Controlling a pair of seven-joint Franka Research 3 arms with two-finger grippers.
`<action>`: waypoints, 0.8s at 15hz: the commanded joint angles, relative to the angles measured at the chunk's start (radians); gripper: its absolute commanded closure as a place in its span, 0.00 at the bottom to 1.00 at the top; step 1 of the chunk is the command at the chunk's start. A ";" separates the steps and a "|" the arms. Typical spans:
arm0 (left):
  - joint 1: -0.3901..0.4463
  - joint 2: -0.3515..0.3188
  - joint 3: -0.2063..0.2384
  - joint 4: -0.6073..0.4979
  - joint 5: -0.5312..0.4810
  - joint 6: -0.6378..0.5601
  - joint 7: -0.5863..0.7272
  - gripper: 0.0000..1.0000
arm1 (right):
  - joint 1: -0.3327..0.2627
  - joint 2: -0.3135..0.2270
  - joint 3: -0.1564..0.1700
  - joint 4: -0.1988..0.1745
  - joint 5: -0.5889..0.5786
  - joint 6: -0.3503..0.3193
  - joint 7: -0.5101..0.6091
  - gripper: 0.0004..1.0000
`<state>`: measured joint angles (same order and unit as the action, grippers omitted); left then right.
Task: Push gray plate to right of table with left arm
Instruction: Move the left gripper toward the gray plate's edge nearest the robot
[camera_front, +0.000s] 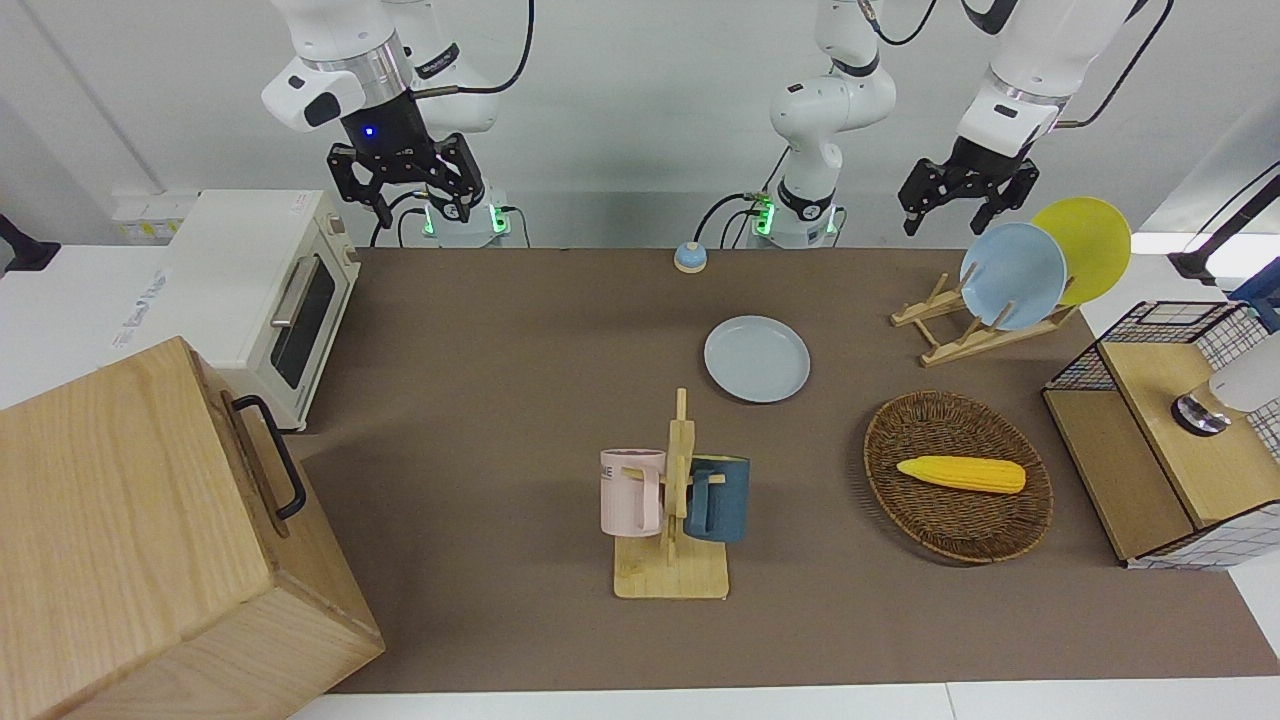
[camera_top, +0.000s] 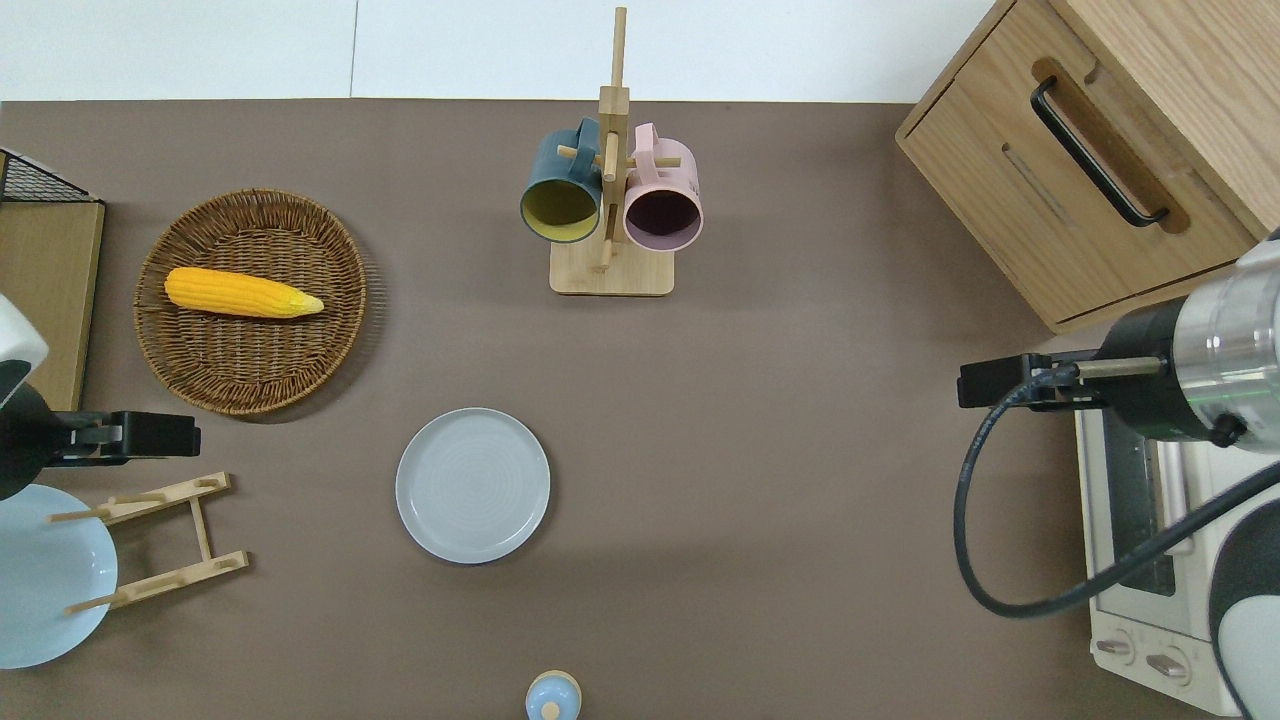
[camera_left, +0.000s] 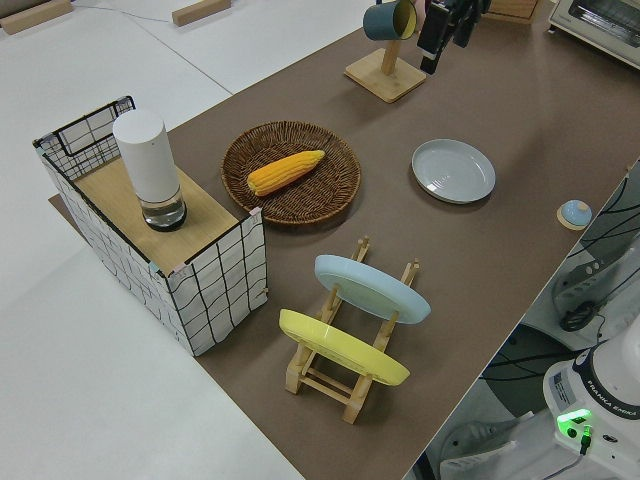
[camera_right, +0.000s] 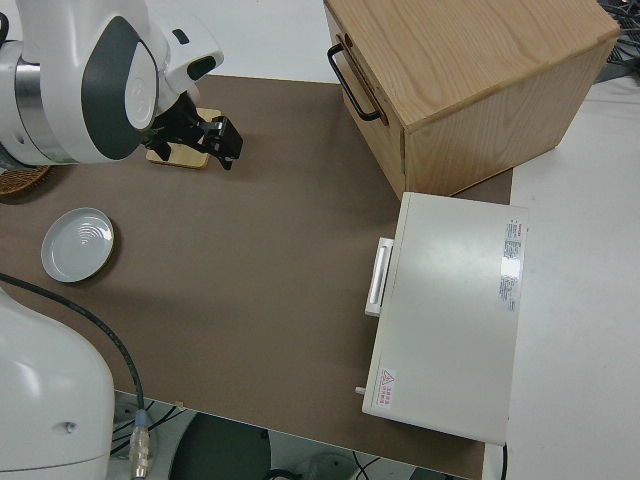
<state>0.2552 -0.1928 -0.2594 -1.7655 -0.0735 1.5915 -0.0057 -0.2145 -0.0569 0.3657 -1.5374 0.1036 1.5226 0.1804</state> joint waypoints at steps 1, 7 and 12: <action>0.007 -0.011 0.000 -0.022 -0.017 0.022 0.007 0.01 | -0.006 0.006 0.004 0.014 0.016 -0.005 0.002 0.00; 0.006 -0.005 -0.001 -0.028 -0.014 0.027 0.007 0.01 | -0.006 0.006 0.004 0.014 0.016 -0.005 0.002 0.00; -0.005 0.016 -0.009 -0.106 -0.011 0.057 0.001 0.01 | -0.006 0.006 0.004 0.014 0.016 -0.005 0.002 0.00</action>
<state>0.2541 -0.1731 -0.2689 -1.8147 -0.0740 1.6013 -0.0057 -0.2145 -0.0569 0.3657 -1.5374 0.1036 1.5226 0.1804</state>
